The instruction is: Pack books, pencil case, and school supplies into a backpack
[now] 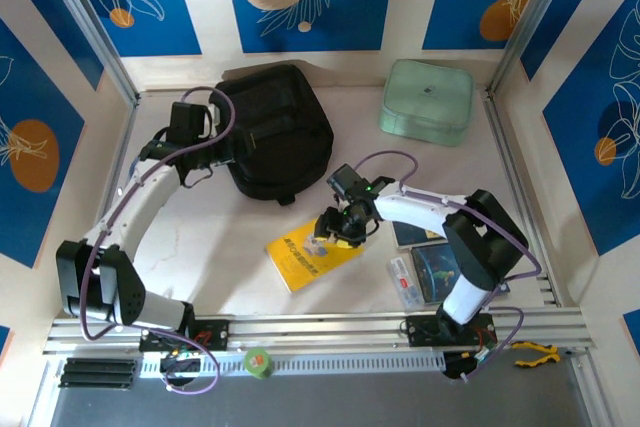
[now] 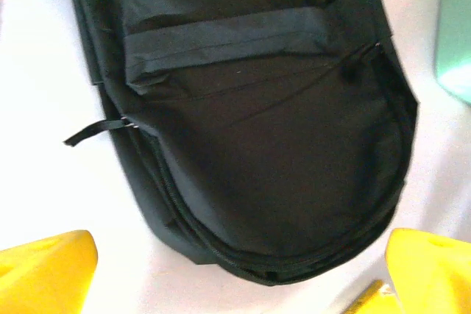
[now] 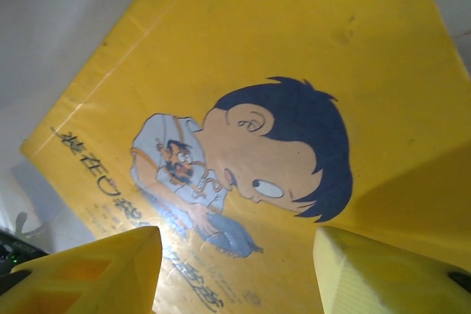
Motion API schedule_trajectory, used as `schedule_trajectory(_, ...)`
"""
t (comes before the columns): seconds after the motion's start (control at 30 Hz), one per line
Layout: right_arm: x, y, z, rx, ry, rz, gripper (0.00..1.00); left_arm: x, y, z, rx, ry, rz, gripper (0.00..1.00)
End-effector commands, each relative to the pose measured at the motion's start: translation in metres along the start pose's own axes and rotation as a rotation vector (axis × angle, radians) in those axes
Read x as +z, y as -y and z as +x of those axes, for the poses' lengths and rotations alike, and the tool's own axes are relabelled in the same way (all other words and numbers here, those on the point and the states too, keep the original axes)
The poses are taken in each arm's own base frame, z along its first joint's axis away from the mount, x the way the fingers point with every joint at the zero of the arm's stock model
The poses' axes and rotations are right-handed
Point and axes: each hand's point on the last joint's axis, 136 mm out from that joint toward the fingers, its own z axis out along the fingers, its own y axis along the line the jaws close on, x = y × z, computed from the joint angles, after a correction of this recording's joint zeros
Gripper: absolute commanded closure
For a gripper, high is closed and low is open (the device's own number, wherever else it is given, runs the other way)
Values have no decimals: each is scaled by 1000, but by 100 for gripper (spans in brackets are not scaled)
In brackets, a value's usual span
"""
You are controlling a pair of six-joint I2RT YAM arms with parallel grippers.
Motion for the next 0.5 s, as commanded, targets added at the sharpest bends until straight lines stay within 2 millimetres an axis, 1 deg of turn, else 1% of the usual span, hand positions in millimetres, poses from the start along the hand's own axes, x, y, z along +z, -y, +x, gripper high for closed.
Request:
schedule_trajectory(0.0,5,27,-2,53,-1,97,44,3,21,-9,-44,-7,106,0)
schedule_trajectory(0.13,4,50,-15,104,45,183,43,5,28,-9,-51,-25,137,0)
schedule_trajectory(0.23,1,65,-29,99,96,235,44,8,29,-3,-77,-48,153,0)
schedule_trajectory(0.33,-3,73,-45,72,136,277,46,15,39,12,-86,-108,194,0)
schedule_trajectory(0.47,-16,79,-75,47,215,320,46,26,55,43,-44,-172,202,0)
